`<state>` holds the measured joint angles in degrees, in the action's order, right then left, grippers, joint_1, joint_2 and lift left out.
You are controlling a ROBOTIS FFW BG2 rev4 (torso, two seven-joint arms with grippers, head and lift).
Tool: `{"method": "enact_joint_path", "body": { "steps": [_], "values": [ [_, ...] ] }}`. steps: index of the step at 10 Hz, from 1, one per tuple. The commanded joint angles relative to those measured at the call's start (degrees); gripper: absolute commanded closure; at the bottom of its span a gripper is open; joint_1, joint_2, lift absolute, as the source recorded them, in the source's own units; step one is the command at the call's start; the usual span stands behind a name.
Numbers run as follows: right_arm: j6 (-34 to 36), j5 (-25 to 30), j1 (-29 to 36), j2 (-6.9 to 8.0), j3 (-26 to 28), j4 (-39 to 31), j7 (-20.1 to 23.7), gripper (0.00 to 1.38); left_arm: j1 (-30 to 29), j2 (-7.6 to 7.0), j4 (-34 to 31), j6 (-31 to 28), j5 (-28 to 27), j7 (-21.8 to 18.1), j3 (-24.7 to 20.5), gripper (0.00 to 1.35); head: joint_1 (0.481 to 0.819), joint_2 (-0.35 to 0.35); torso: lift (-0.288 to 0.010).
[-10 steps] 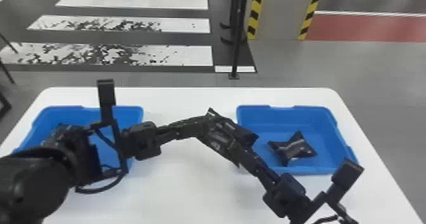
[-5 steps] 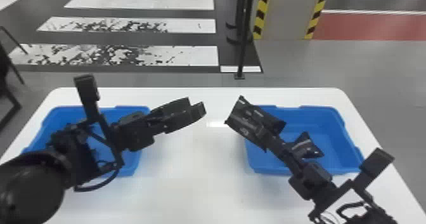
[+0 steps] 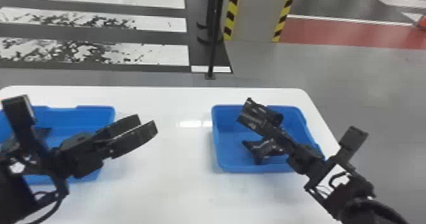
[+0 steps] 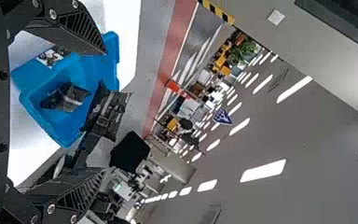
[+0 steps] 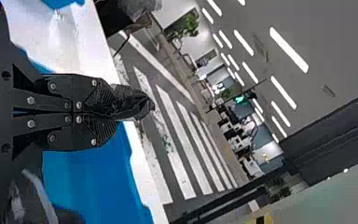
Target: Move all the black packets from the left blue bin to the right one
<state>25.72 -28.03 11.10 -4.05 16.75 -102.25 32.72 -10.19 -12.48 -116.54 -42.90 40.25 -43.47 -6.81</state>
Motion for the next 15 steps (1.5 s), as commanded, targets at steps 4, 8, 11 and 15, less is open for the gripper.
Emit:
{"method": "enact_joint_path", "body": {
  "steps": [4, 8, 11, 15],
  "values": [
    [-2.23, 5.52, -2.81, -0.34, 3.81, 4.45, -1.52, 0.26, -3.3, 0.09, -1.79, 1.84, -1.75, 0.05, -4.61, 0.17, 0.695, -0.206, -0.138],
    [-10.53, 9.75, 9.85, 4.11, 1.76, -10.32, -1.96, 0.12, -3.44, -0.61, -3.62, -2.66, -8.26, -0.04, -11.58, 0.17, 0.695, -0.151, -0.138],
    [-21.22, 10.43, 18.57, 4.11, -2.36, -15.52, -4.07, 0.13, -3.3, -3.08, -3.62, -8.43, -14.89, -0.04, -19.01, 0.17, 0.695, -0.042, -0.138],
    [-23.61, 11.01, 31.79, 4.11, -5.33, -25.23, -7.76, 0.13, -0.63, -4.92, -3.62, -16.02, -24.48, -0.04, -27.92, 0.17, 0.695, 0.142, -0.138]
  ]
}}
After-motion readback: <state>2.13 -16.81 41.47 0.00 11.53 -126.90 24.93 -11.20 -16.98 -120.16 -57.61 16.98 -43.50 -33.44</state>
